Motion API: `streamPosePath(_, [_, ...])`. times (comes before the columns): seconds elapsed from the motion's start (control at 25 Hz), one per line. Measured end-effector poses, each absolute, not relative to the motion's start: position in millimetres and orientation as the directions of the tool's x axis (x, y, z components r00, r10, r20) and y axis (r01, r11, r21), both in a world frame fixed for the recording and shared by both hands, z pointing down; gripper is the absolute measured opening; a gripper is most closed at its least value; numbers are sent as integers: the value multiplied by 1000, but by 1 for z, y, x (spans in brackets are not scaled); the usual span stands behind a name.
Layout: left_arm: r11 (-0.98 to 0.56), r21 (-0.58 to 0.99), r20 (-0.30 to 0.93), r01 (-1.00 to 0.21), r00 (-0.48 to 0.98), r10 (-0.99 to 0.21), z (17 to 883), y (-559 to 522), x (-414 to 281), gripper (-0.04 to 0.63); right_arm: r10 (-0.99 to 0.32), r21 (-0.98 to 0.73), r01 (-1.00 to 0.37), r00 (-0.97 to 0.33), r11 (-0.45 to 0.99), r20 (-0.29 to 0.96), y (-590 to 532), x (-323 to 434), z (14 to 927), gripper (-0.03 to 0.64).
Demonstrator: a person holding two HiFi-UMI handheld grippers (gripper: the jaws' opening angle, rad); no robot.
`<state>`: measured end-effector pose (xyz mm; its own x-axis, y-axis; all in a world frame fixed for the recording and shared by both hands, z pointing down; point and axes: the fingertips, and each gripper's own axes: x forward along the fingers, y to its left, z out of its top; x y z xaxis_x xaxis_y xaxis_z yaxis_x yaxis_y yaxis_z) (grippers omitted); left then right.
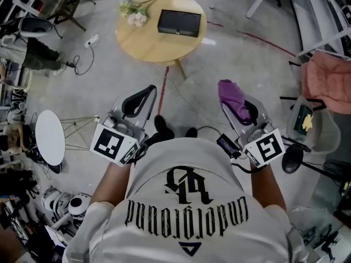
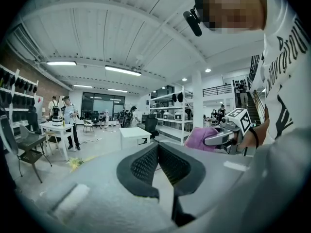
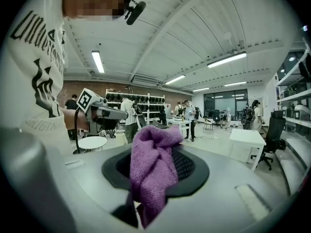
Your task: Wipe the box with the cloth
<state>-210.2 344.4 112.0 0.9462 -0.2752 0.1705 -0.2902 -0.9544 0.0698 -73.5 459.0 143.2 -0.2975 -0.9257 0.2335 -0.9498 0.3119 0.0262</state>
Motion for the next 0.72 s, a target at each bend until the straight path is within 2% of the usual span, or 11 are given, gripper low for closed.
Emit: streamPosePath(0.72, [-957, 87, 140, -275, 955, -262, 113, 384, -229, 9, -915, 44, -938, -323, 343, 241, 485, -101, 141, 126])
